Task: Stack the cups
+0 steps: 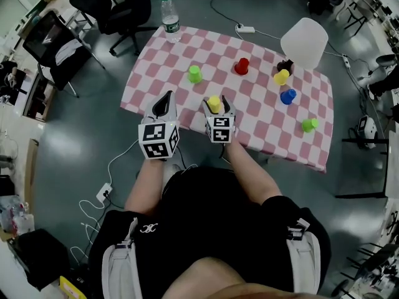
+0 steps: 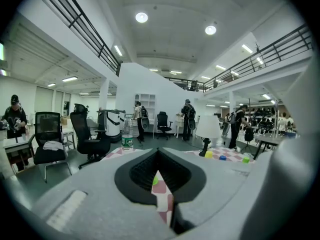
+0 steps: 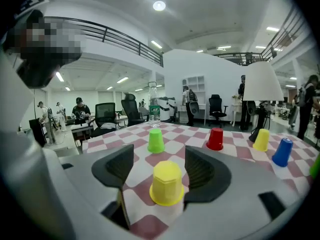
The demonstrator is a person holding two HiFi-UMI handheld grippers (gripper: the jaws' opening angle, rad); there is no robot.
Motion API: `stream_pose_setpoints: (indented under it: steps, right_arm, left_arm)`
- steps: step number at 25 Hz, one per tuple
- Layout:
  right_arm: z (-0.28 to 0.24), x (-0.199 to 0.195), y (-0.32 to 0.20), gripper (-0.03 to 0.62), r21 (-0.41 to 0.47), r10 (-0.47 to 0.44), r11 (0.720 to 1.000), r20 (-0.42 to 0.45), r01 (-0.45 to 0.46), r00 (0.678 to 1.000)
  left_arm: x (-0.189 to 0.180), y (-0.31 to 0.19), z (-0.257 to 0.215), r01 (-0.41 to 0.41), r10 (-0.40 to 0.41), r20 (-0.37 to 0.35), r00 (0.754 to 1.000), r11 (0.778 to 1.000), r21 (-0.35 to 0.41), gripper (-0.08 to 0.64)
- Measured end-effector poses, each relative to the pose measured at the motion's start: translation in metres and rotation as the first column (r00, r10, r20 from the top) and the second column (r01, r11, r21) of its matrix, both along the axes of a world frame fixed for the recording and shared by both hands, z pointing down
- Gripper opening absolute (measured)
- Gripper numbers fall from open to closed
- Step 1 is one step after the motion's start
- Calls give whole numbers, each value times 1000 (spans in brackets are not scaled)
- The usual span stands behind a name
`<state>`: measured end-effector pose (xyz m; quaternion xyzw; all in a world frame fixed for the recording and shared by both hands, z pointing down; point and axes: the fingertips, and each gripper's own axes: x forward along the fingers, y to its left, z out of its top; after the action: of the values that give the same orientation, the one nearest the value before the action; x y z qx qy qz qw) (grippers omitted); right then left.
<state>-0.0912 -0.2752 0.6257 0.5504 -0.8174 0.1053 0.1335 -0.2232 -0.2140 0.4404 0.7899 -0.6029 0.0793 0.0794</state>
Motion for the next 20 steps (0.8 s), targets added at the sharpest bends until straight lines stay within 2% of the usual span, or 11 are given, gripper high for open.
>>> stream_pose_setpoints:
  steps: [4,7,14,15,16,20]
  right_arm:
    - [21,-6,2,307,-46,-19,999,-46,17,999]
    - [37,-2,1,307,-89,1,996,-67,-7,998]
    - [63,7,-9,302,-181,27,983,-72,-40,997]
    - [65,8,-9,277,-187,29,981,-78,-44,996]
    - [64,10,-10,215,-187,35,981,-84,-50,996]
    - [52,12,-8,215,-175,42,983,-84,-56,996]
  left_arm:
    - [-9,5,5,14,-14,3,1000,1000,-12,15]
    - [-18,7,12,29,-29,-1,1000,999,-31,15]
    - [-27,7,12,33,-32,12,999,999,-35,15]
    - [-27,7,12,31,-31,14,999,999,-36,15]
    - [-27,7,12,30,-30,14,999,999,-37,15]
    - [-26,4,12,28,-28,10,1000,999,-35,15]
